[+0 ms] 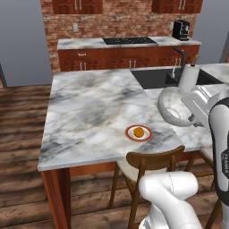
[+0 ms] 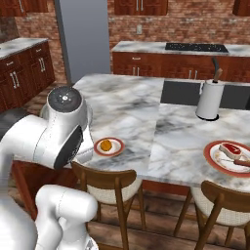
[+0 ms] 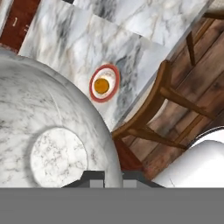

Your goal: Take the smaller bowl and place it next to the appetizer plate on the dining counter , and place the larger bowl next to the plate with cooked food.

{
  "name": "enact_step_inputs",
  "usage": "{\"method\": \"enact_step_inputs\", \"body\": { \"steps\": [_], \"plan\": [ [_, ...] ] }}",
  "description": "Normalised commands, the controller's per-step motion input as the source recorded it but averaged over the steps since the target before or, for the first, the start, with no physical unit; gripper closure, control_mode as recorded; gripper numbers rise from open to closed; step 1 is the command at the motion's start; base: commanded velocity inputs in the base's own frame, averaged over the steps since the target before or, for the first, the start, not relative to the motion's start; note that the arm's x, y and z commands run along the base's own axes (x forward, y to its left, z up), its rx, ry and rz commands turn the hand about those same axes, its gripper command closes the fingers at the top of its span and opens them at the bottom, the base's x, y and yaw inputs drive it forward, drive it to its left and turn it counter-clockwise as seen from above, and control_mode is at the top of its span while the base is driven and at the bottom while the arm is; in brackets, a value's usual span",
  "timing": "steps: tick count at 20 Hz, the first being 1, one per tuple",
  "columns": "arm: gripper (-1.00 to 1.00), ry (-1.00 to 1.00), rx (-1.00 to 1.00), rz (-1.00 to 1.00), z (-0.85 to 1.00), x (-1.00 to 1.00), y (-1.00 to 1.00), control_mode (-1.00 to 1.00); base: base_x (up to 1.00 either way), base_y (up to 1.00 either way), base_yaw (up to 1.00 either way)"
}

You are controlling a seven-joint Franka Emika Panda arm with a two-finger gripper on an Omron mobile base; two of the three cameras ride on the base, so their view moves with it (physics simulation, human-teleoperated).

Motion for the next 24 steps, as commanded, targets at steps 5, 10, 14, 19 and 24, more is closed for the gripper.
{"method": "enact_step_inputs", "body": {
  "steps": [5, 10, 14, 19, 24],
  "plan": [
    [1.0, 0.05, 0.0, 0.11, -0.86, 0.87, -1.0, -1.0, 0.0, 0.0, 0.0],
    [1.0, 0.1, 0.0, 0.06, -0.37, 0.8, -0.78, -1.0, 0.0, 0.0, 0.0],
    [1.0, 0.29, 0.0, 0.15, -0.24, 0.75, -0.85, -1.0, 0.0, 0.0, 0.0],
    [1.0, 0.1, 0.0, 0.12, -0.39, 0.78, -0.34, -1.0, 0.0, 0.0, 0.0],
    [1.0, 0.0, 0.0, 0.0, -0.4, 0.82, 0.0, -1.0, 0.0, 0.0, 0.0]
  ]
}}
